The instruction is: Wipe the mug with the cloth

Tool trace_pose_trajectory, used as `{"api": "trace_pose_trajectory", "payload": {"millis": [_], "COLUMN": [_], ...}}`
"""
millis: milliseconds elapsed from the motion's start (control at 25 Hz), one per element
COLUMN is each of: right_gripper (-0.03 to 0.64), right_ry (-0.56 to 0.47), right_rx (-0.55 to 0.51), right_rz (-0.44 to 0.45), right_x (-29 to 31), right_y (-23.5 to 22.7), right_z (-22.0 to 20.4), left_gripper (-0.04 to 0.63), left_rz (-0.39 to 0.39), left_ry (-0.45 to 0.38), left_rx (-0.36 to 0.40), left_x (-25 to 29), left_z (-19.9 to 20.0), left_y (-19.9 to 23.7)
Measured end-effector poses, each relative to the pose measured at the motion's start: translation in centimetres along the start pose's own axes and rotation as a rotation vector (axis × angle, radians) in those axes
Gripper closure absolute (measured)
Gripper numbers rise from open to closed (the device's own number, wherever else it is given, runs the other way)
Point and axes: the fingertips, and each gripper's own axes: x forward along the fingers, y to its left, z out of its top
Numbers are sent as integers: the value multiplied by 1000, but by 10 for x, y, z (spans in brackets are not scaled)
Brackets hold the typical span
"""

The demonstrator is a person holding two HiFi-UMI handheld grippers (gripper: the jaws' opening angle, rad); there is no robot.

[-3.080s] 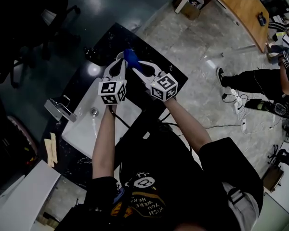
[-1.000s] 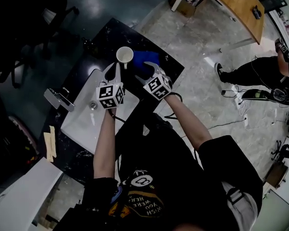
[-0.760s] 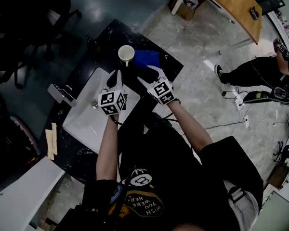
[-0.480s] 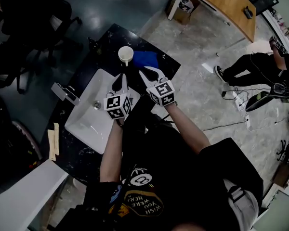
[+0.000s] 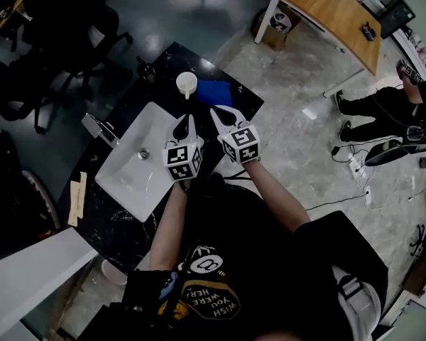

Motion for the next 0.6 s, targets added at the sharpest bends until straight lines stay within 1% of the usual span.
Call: {"api": "trace_pose_trajectory", "payload": {"millis": [160,280,480,600], "right_gripper": [617,617,617,617], "right_ry": [-9,-8,-20,-20], "right_rx": [11,11,10,16], "right_rz": [16,36,44,35], "right_x": [-10,-17,-26,-30], "right_y": [-5,1,8,13], "right_z": [-1,-3,0,1], "left_gripper": [591,591,591,591], "left_rz": [24,38,14,0], "left_ry": [-3,1,-13,3], "left_rx": [8,8,11,7], "left_x": [-4,-11,-22,-30], "left_z": [-1,-3,-2,-6], "left_y": [-11,-16,-28,-29]}}
